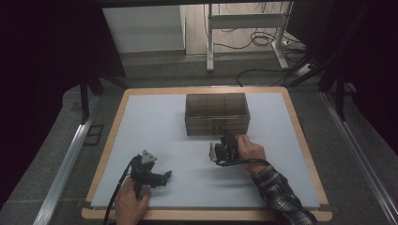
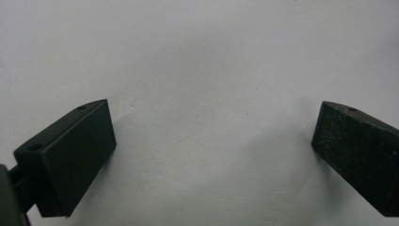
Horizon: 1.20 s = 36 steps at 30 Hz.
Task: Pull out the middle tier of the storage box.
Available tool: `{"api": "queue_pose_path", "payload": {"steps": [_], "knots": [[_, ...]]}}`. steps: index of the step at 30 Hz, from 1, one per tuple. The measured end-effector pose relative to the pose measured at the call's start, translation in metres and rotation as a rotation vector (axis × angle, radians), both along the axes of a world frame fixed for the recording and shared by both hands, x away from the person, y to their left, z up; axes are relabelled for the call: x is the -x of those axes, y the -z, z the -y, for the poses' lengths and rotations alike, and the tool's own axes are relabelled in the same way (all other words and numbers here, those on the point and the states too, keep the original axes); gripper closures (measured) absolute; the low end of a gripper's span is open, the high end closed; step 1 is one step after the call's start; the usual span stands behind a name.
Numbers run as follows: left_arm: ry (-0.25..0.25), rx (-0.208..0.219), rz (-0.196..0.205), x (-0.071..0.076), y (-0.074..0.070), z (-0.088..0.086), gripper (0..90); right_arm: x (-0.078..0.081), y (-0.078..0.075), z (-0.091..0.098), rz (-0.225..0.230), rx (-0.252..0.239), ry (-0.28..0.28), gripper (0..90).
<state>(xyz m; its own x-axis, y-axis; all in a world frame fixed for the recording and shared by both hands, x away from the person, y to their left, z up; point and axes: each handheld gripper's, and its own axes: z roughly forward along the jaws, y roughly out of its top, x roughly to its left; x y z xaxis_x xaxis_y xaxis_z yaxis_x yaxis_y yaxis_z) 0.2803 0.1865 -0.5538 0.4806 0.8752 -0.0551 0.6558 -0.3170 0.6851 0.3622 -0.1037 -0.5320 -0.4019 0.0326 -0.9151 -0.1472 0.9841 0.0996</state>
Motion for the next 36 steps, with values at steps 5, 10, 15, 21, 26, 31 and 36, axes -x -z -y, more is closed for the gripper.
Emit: {"api": "queue_pose_path", "payload": {"steps": [5, 10, 15, 21, 26, 31, 36], "knots": [[0.0, 0.0, 0.0, 0.0, 0.0, 0.0, 0.0, -0.003, 0.0, -0.005, 0.044, 0.031, -0.001, 67.6], [0.0, 0.0, 0.0, 0.0, 0.0, 0.0, 0.0, -0.008, 0.0, -0.008, 0.073, 0.045, -0.002, 70.5], [0.0, 0.0, 0.0, 0.0, 0.0, 0.0, 0.0, -0.011, 0.001, -0.013, 0.086, 0.06, -0.009, 73.8], [0.0, 0.001, 0.0, 0.0, 0.0, 0.0, 0.0, -0.014, 0.004, -0.016, 0.09, 0.075, -0.008, 77.4], [0.0, 0.001, 0.0, 0.0, 0.0, 0.0, 0.0, -0.016, 0.007, -0.017, 0.066, 0.086, -0.014, 79.2], [0.0, 0.001, 0.0, 0.0, 0.0, 0.0, 0.0, -0.015, 0.005, -0.016, 0.097, 0.07, -0.013, 80.0], [0.0, 0.001, 0.0, 0.0, 0.0, 0.0, 0.0, -0.012, 0.004, -0.015, 0.094, 0.069, -0.014, 79.9]]}}
